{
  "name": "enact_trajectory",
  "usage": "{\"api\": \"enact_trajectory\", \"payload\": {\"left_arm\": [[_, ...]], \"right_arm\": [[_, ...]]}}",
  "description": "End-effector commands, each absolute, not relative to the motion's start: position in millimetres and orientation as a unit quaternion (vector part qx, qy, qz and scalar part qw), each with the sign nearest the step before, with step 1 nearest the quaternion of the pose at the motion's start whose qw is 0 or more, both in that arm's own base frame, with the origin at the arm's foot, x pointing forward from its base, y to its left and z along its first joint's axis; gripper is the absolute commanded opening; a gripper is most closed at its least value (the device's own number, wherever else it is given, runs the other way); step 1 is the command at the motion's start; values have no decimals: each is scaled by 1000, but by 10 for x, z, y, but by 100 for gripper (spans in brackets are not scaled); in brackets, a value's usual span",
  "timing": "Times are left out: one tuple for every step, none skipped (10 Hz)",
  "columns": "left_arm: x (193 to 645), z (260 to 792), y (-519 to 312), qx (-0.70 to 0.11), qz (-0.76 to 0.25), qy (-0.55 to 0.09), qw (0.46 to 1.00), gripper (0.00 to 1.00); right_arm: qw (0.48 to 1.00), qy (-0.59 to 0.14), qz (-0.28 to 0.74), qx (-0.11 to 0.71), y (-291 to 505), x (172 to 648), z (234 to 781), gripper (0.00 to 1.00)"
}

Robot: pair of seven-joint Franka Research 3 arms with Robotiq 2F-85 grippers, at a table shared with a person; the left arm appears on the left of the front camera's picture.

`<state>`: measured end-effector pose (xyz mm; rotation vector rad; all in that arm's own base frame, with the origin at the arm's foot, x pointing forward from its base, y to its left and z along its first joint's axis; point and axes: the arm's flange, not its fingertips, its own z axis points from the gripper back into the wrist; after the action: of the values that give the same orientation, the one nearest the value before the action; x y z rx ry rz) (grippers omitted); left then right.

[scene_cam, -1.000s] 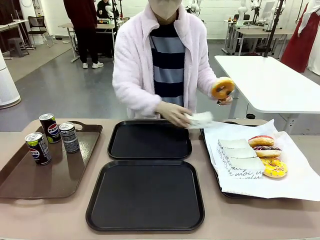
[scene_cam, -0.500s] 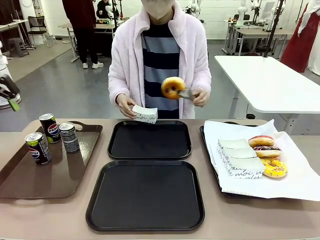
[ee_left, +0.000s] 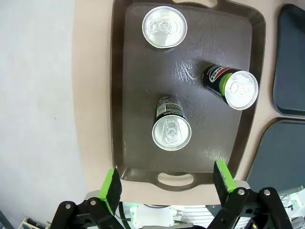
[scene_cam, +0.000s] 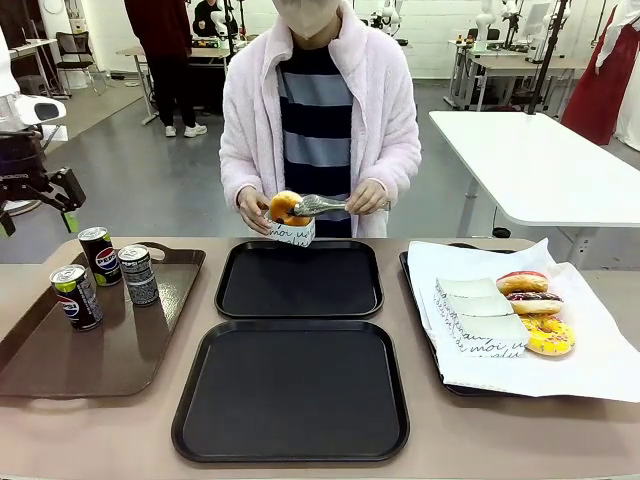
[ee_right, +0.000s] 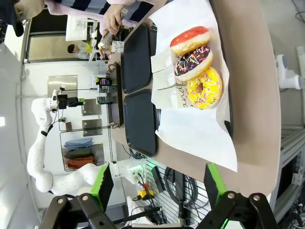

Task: Set up donuts and drinks on trays.
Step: Pick up one Pepsi coke and place it on the Flat Tray.

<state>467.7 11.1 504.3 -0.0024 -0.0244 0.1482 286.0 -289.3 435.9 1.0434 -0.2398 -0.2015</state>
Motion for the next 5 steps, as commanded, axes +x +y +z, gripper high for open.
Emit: {"api": "enact_trajectory", "payload": {"left_arm": [[4670,5030,182,4,85,0,996,100],[4670,5030,182,4,85,0,996,100],[4670,5030,182,4,85,0,996,100],[4668,5021,166,-2,79,-5,997,100],[4596,4855,134,-3,68,-18,998,100]], "right_arm": [[854,-115,-94,499,-2900,2854,4360,100],[854,-115,-94,499,-2900,2854,4360,100],[854,-115,-94,499,-2900,2854,4360,100],[854,-115,-94,499,-2900,2854,4360,100],[854,-115,-94,499,-2900,2854,4360,100]]}}
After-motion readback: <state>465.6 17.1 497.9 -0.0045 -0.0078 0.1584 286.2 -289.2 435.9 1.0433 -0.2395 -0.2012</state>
